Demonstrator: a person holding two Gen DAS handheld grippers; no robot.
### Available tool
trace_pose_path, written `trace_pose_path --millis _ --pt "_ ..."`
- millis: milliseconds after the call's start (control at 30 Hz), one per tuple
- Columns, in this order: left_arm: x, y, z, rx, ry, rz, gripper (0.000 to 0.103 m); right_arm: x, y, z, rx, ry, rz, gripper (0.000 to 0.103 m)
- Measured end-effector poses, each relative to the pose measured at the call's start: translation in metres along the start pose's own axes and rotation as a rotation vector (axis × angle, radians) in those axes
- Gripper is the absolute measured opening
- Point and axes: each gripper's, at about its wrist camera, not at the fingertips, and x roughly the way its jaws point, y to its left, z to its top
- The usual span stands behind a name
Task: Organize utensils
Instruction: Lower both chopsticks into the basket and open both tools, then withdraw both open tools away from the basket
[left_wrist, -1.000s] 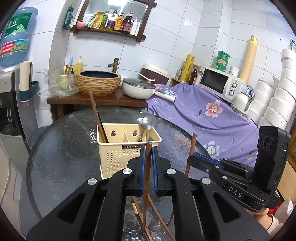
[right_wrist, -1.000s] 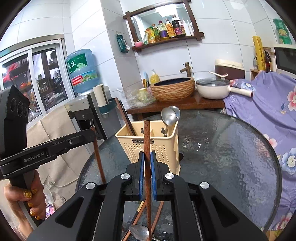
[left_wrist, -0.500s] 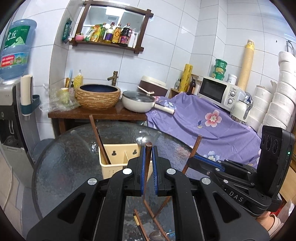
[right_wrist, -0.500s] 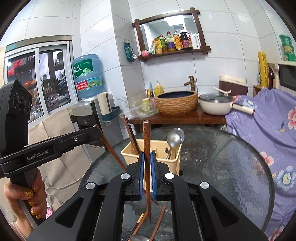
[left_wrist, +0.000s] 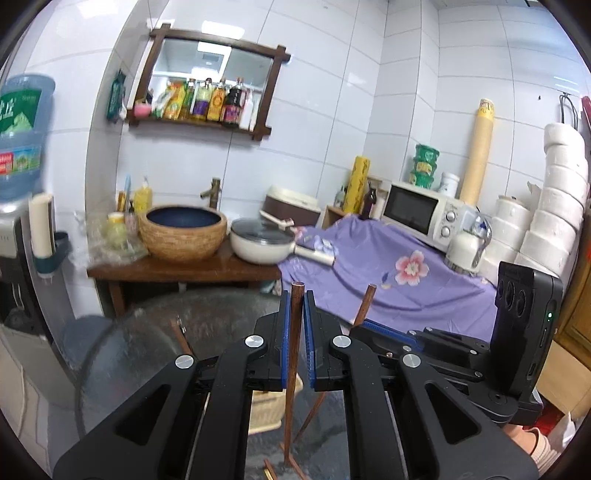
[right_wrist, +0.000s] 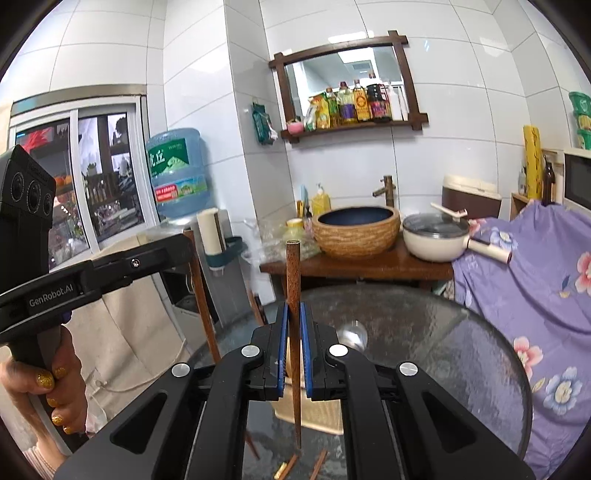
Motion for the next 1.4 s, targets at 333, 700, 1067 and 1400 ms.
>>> trace_pose_path --millis 333,700,1067,1400 --pt "0.019 0.027 0.072 -0.029 -0.085 0.149 0.008 0.028 0.001 0.057 -0.022 -0.044 -0.056 0.007" --pt "0.069 0.064 0.032 -0.100 0.022 0.187 0.008 0.071 -0.002 0.014 -0.059 0.013 -0.076 0.007" --pt "0.050 0.081 -0.052 -0.057 0.028 0.215 0.073 0.066 -0.010 -0.055 -0.123 0.001 -0.145 0.076" --pt "0.007 0.100 -0.096 -0.092 0.068 0.261 0.074 0.025 -0.007 -0.074 -0.102 -0.027 -0.116 0.082"
